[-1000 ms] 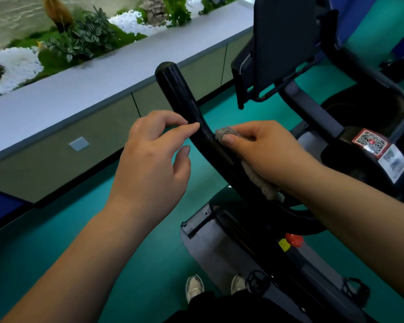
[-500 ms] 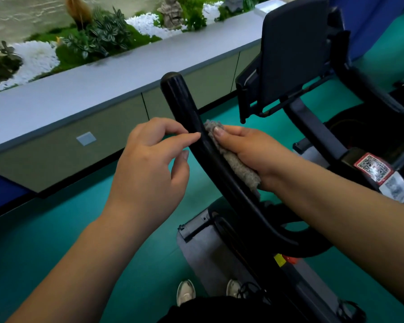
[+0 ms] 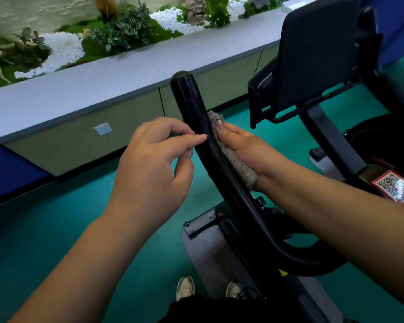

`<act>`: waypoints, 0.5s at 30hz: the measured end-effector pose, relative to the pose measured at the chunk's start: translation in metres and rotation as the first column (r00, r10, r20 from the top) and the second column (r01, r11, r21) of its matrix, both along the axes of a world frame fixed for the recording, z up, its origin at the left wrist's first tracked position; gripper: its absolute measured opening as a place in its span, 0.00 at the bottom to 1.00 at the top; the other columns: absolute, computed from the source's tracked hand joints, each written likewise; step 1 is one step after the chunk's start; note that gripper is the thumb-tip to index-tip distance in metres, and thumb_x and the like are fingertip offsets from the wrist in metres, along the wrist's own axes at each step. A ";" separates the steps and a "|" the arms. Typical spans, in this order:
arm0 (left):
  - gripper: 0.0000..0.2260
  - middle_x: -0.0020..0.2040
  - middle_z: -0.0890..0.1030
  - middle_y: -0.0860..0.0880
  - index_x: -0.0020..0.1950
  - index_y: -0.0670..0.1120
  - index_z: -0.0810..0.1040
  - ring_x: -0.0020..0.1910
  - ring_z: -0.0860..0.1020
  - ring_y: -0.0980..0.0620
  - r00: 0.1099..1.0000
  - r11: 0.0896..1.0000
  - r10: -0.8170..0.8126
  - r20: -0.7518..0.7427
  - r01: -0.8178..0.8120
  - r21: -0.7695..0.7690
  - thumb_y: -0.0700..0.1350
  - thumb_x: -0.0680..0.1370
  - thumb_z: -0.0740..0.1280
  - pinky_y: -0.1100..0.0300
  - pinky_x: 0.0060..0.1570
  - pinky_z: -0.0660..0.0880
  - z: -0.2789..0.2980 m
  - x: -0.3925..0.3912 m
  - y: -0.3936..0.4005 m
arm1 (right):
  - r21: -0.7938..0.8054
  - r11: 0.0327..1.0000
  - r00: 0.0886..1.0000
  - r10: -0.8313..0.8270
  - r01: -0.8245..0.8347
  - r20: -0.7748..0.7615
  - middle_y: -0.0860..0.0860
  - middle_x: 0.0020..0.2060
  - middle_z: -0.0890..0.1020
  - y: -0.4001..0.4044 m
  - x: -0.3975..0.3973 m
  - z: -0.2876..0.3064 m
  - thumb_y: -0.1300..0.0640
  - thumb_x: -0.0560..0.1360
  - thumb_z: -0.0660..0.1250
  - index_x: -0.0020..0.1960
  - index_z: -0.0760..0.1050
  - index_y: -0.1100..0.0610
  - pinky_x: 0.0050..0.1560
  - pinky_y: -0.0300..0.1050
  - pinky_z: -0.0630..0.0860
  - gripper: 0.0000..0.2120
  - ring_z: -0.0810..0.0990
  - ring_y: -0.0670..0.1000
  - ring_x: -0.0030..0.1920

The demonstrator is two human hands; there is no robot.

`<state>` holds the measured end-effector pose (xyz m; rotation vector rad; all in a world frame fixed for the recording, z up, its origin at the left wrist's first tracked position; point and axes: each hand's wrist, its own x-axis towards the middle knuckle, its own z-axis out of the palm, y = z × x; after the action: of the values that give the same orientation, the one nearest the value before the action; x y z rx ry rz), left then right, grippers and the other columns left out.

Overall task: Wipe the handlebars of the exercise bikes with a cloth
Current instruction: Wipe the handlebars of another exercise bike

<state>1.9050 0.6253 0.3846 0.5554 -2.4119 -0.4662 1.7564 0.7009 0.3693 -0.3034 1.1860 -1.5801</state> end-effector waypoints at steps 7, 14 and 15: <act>0.13 0.49 0.79 0.53 0.53 0.49 0.83 0.51 0.75 0.51 1.000 1.000 0.018 0.002 -0.018 0.020 0.37 0.74 0.65 0.71 0.54 0.65 0.003 -0.002 -0.001 | 0.055 0.992 0.993 0.108 -0.111 0.057 0.50 0.30 0.81 0.011 -0.005 0.000 0.56 0.81 0.58 0.52 0.75 0.58 0.26 0.36 0.75 0.09 0.79 0.45 0.26; 0.13 0.50 0.79 0.54 0.53 0.49 0.84 0.51 0.75 0.50 1.000 1.000 0.017 -0.004 -0.017 0.020 0.37 0.74 0.65 0.74 0.56 0.62 0.002 -0.001 -0.002 | 0.006 1.000 1.000 0.024 -0.024 0.020 0.52 0.38 0.81 -0.011 -0.008 0.004 0.55 0.80 0.60 0.62 0.74 0.61 0.31 0.37 0.77 0.14 0.80 0.46 0.31; 0.13 0.50 0.79 0.54 0.53 0.49 0.84 0.51 0.76 0.50 1.000 1.000 0.015 -0.008 -0.015 0.023 0.37 0.74 0.65 0.74 0.56 0.61 0.002 0.000 -0.002 | 0.004 0.999 0.999 0.038 -0.038 0.035 0.53 0.39 0.82 -0.005 -0.007 0.002 0.56 0.80 0.60 0.61 0.75 0.60 0.33 0.38 0.78 0.13 0.80 0.46 0.32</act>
<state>1.9046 0.6234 0.3867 0.5798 -2.3960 -0.4896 1.7492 0.6964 0.3715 -0.2925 1.1501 -1.5434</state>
